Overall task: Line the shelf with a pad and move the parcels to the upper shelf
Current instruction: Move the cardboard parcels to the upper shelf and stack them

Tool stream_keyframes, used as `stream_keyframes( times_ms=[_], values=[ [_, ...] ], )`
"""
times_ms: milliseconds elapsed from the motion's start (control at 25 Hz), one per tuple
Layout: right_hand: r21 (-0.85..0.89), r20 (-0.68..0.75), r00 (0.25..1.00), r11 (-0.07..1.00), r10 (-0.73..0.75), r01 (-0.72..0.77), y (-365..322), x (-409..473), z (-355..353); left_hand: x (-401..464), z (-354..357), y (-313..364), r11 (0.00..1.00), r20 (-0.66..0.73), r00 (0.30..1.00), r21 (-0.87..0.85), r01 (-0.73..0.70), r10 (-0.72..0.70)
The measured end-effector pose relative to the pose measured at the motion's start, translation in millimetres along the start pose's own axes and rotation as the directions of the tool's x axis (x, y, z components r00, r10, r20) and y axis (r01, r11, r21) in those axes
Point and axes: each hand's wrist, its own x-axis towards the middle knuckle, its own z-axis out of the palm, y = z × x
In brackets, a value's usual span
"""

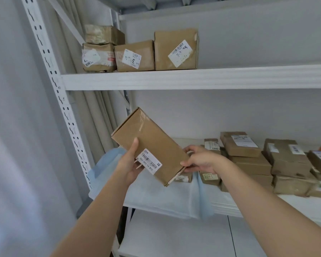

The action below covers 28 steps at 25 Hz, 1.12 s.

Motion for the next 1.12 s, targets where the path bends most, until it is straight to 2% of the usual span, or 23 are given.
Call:
stream_keyframes(
  times_ms=[160,280,400,640,760,840,960,1040,1120],
  values=[
    [0.030,-0.044,0.995,0.995,-0.094,0.096,6,-34,38,-42,-28,11,0.993,0.024,0.995,-0.069,-0.094,0.096],
    [0.043,-0.067,0.982,0.983,-0.176,0.180,2,-63,62,-70,-52,21,0.986,0.100,0.984,-0.090,-0.140,0.149],
    [0.158,-0.103,0.968,0.957,-0.230,0.244,-6,-93,77,-92,-55,25,0.985,0.206,0.964,-0.017,-0.169,0.169],
    [0.425,-0.248,0.924,0.825,-0.290,0.372,-25,-150,75,-124,-23,19,0.966,0.360,0.914,0.102,-0.238,0.187],
    [0.462,-0.345,0.864,0.735,-0.367,0.497,-33,-171,60,-134,0,21,0.961,0.424,0.878,0.055,-0.270,0.222],
    [0.336,-0.436,0.774,0.714,-0.459,0.614,-36,-179,49,-141,22,24,0.955,0.434,0.864,0.030,-0.296,0.255],
    [-0.018,-0.588,0.533,0.669,-0.608,0.743,-41,-182,33,-152,61,30,0.941,0.437,0.850,0.023,-0.338,0.295],
    [-0.199,-0.656,0.355,0.607,-0.666,0.769,-47,-179,17,-156,92,37,0.916,0.432,0.834,0.041,-0.398,0.343],
    [-0.318,-0.682,0.238,0.574,-0.691,0.754,-58,-178,-4,-158,124,42,0.873,0.425,0.804,0.063,-0.484,0.415]
  ],
)
